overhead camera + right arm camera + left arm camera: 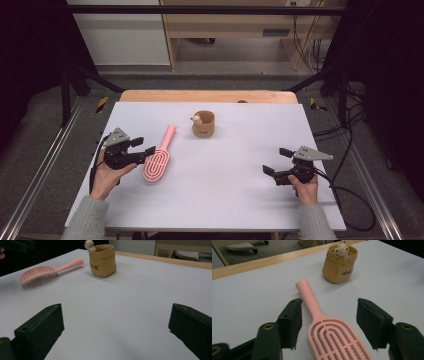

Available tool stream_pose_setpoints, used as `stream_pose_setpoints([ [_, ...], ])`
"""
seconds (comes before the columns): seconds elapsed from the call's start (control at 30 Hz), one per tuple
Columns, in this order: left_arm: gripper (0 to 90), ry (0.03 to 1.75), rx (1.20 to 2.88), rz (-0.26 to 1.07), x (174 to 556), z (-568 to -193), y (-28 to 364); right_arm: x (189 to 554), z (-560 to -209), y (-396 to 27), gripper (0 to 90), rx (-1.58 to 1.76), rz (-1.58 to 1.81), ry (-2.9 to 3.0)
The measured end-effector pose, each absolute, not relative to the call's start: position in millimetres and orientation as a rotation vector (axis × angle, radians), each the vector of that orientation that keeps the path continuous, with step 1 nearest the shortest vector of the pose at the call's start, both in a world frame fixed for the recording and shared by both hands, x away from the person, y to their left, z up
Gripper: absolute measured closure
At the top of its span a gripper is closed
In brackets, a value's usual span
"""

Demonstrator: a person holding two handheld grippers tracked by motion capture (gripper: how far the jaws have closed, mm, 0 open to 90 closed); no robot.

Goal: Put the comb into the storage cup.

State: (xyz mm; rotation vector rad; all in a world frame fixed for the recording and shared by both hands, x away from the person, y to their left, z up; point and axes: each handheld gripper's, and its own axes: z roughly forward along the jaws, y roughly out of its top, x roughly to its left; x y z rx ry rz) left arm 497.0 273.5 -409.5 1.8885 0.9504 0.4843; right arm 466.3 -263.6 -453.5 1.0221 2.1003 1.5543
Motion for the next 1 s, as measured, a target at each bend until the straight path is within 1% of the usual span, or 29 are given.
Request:
stream_pose_setpoints([
  [0.1,44.2,0.952,1.89,0.49,500.0,-409.7,272.4,466.3,-453.5,-263.7,0.3,1.022,1.554,2.1],
  [0.17,47.3,0.956,1.9,0.488,502.6,-410.1,271.2,466.4,-453.6,-263.8,0.3,1.026,1.551,2.101],
  [0.5,60.7,0.996,1.932,0.526,513.9,-409.2,264.4,466.4,-453.8,-263.5,0.3,1.023,1.552,2.102],
  [0.63,67.5,1.019,1.942,0.556,518.1,-408.3,262.0,466.4,-453.7,-263.6,0.3,1.023,1.554,2.102],
  [0.87,78.1,1.047,1.965,0.556,525.9,-411.3,257.6,466.5,-454.0,-263.4,0.3,1.024,1.551,2.105],
  [1.0,82.2,1.056,1.977,0.558,530.3,-412.1,253.4,466.6,-454.2,-263.3,0.3,1.023,1.55,2.106],
])
